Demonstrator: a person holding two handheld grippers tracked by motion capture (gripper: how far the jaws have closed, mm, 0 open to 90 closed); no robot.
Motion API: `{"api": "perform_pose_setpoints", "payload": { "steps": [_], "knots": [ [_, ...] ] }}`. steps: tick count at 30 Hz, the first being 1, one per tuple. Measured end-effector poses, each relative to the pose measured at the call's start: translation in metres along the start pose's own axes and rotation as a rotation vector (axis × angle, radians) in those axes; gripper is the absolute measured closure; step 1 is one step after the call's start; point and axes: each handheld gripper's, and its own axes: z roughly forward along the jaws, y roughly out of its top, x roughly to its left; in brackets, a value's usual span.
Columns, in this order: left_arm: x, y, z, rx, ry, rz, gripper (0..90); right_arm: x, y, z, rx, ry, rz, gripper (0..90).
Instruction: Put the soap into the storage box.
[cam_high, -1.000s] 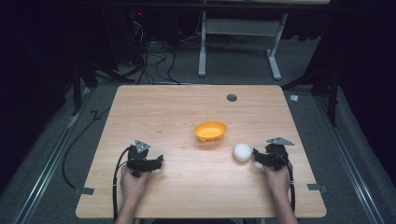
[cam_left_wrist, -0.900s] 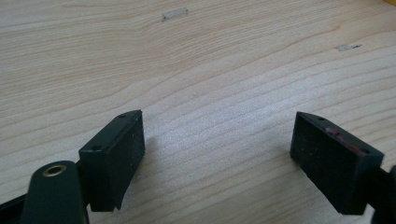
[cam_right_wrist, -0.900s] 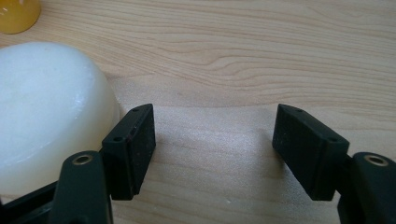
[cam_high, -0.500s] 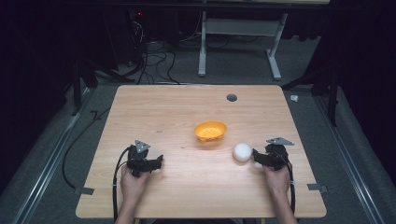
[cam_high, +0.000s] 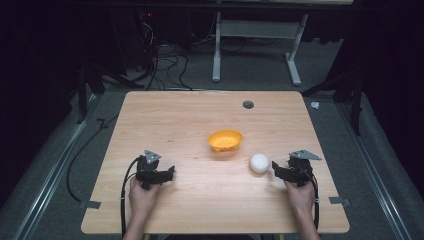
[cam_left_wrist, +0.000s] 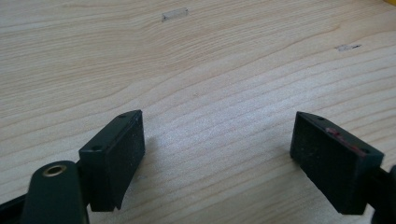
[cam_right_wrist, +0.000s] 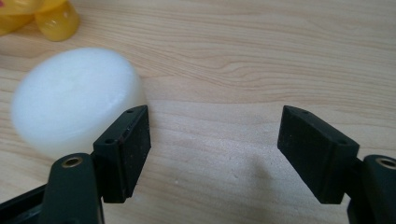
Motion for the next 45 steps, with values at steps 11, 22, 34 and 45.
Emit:
{"api": "perform_pose_setpoints", "payload": {
  "steps": [11, 22, 34, 45],
  "knots": [
    [0.0, 0.0, 0.0, 0.0, 0.0, 0.0, 18.2, 0.012, -0.005, -0.023, -0.039, 0.033, -0.019, 26.7],
    [0.0, 0.0, 0.0, 0.0, 0.0, 0.001, 18.2, 0.029, -0.007, -0.029, -0.046, 0.089, -0.057, 25.6],
    [0.0, 0.0, 0.0, 0.0, 0.0, 0.001, 18.2, 0.046, 0.0, -0.017, -0.027, 0.141, -0.094, 22.4],
    [0.0, 0.0, 0.0, 0.0, -0.001, 0.001, 18.2, 0.053, 0.01, -0.004, -0.023, 0.14, -0.118, 19.3]
  ]
}}
